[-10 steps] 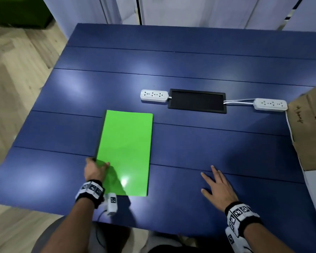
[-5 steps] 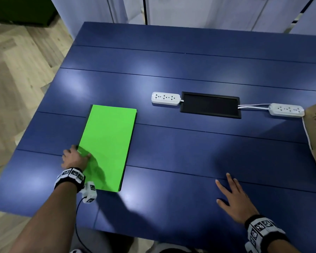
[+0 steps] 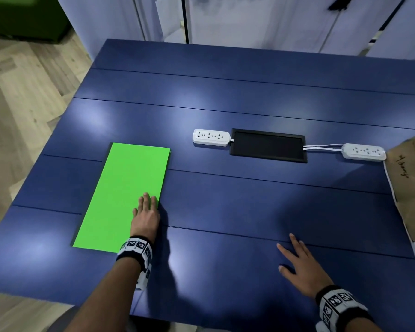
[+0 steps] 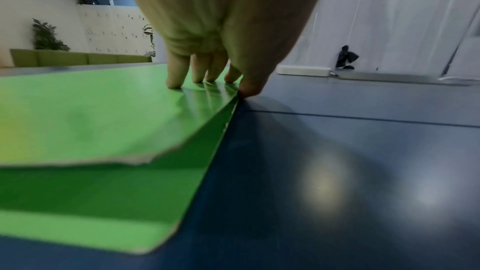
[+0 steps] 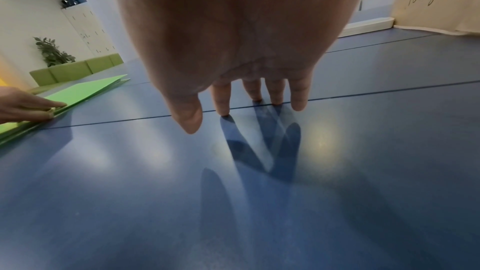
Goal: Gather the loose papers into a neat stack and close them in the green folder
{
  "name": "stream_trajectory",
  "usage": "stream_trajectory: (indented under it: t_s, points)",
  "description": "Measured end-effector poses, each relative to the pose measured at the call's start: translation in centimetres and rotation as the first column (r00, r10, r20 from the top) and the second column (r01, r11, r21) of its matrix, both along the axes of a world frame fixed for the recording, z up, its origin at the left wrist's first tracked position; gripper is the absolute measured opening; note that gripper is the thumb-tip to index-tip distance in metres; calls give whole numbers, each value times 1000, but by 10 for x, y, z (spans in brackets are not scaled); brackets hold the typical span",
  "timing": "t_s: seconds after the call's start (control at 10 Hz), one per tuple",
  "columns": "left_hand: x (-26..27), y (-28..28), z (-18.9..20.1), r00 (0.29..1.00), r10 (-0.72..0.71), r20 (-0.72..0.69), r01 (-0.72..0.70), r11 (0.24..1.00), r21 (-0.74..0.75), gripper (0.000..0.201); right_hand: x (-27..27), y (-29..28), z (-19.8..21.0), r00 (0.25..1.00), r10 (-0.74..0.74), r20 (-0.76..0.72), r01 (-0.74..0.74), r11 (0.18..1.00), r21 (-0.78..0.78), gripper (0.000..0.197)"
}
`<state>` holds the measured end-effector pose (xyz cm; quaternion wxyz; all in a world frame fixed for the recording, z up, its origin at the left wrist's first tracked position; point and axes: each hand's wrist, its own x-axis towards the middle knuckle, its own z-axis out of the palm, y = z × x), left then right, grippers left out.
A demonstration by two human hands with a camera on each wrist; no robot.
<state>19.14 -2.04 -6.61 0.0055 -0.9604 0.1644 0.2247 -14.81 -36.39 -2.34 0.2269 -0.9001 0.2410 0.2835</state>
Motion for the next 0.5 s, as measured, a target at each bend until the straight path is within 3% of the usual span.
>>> stream_trajectory:
  t_s: [0.2, 0.4, 0.5]
  points:
    - [34, 14, -1, 1000, 1, 16, 0, 1000, -19, 57, -3, -2, 2, 999, -26, 23, 25, 999, 35, 66]
    - [-12, 14, 19, 994, 99, 47, -93, 990, -108, 70, 6, -8, 35, 992, -91, 82, 81, 990, 116, 63]
    - [-85, 18, 43, 987, 105, 126, -70, 964, -255, 68, 27, -29, 106, 902, -215, 374, 142, 967, 213, 43]
